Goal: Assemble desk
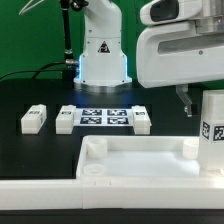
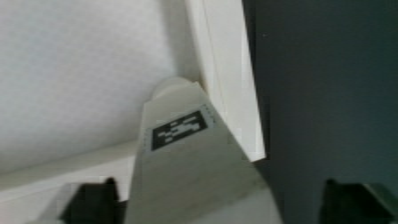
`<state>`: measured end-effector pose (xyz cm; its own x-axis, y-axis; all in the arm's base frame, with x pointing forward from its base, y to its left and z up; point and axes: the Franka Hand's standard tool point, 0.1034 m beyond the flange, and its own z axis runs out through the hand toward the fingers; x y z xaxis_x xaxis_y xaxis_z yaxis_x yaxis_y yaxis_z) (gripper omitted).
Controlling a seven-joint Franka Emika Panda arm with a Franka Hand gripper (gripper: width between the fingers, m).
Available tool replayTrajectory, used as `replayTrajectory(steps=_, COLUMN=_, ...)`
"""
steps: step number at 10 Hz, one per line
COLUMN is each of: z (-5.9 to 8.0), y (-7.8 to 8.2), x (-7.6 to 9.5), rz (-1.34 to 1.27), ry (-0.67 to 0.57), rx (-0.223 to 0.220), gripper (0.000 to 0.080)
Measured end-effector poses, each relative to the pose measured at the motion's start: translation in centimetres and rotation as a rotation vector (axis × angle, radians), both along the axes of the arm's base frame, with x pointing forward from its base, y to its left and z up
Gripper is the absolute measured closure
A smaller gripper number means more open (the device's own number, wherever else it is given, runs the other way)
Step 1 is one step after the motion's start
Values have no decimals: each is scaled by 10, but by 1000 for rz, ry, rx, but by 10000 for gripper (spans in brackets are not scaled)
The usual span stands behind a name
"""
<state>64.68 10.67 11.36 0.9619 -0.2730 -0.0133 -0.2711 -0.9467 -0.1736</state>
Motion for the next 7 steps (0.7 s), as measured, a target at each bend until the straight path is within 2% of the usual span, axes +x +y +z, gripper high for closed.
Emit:
replayTrajectory(steps=1, z=0, y=0, x=0, rz=-23, ry=4, rx=1, gripper=408)
replayTrajectory(steps=2, z=-1, y=-3, x=0, rz=-21, ry=5, rx=-7, gripper=408)
replayTrajectory(steps=3, z=-1, y=-5, x=0, rz=-66, ry=13, rx=-6, gripper=496)
replayTrajectory(steps=5, z=-2, y=-6, x=0, rz=-246, ry=44, rx=-1, gripper=497)
replayTrajectory(steps=7, z=-2, y=-7, x=3, rz=-544, ry=90, rx=-1, gripper=499)
